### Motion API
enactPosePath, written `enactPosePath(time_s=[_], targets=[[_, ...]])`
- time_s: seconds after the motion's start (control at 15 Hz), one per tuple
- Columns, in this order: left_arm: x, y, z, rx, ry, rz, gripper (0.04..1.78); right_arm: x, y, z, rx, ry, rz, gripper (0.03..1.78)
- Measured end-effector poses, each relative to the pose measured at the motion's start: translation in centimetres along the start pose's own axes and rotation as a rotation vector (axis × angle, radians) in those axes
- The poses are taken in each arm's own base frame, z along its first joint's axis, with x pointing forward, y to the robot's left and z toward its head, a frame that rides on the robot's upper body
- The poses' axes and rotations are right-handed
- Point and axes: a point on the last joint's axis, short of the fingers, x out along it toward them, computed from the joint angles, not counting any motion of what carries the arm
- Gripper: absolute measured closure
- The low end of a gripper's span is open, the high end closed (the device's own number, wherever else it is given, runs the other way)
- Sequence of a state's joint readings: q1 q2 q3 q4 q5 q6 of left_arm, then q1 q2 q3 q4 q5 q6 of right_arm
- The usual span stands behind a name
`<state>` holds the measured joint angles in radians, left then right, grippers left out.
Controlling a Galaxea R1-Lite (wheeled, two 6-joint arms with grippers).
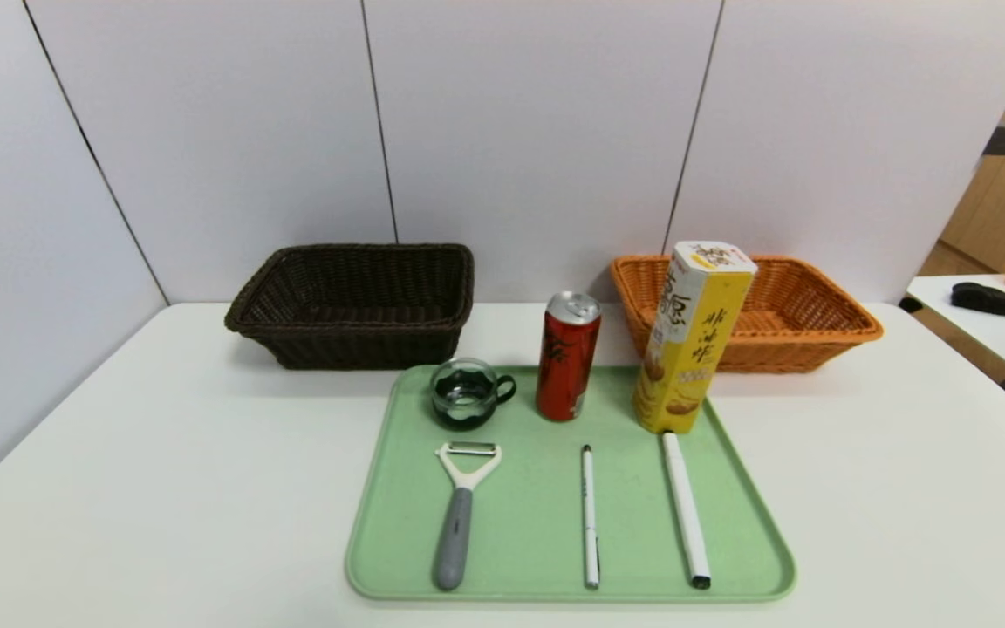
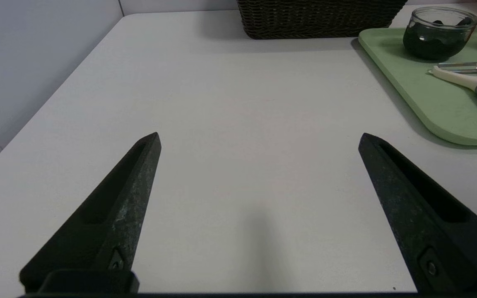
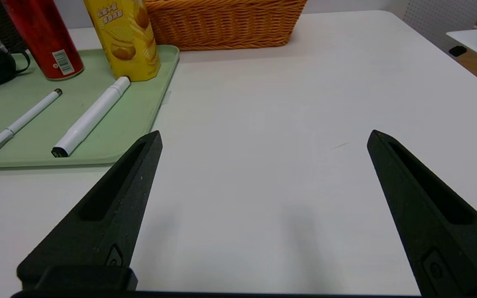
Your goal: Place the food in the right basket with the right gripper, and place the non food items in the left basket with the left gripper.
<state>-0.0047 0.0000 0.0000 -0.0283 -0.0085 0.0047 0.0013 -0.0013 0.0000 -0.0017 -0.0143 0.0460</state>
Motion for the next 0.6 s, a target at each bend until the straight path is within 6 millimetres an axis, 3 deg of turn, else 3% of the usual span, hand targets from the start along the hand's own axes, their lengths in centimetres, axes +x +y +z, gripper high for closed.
enactPosePath(time_s=[0.6], targets=[[0.00,0.04,0.02,-0.025,-0.002,0.018,0.13,0.00,0.00,-0.04,-0.005,0.004,-0.001,0.10]])
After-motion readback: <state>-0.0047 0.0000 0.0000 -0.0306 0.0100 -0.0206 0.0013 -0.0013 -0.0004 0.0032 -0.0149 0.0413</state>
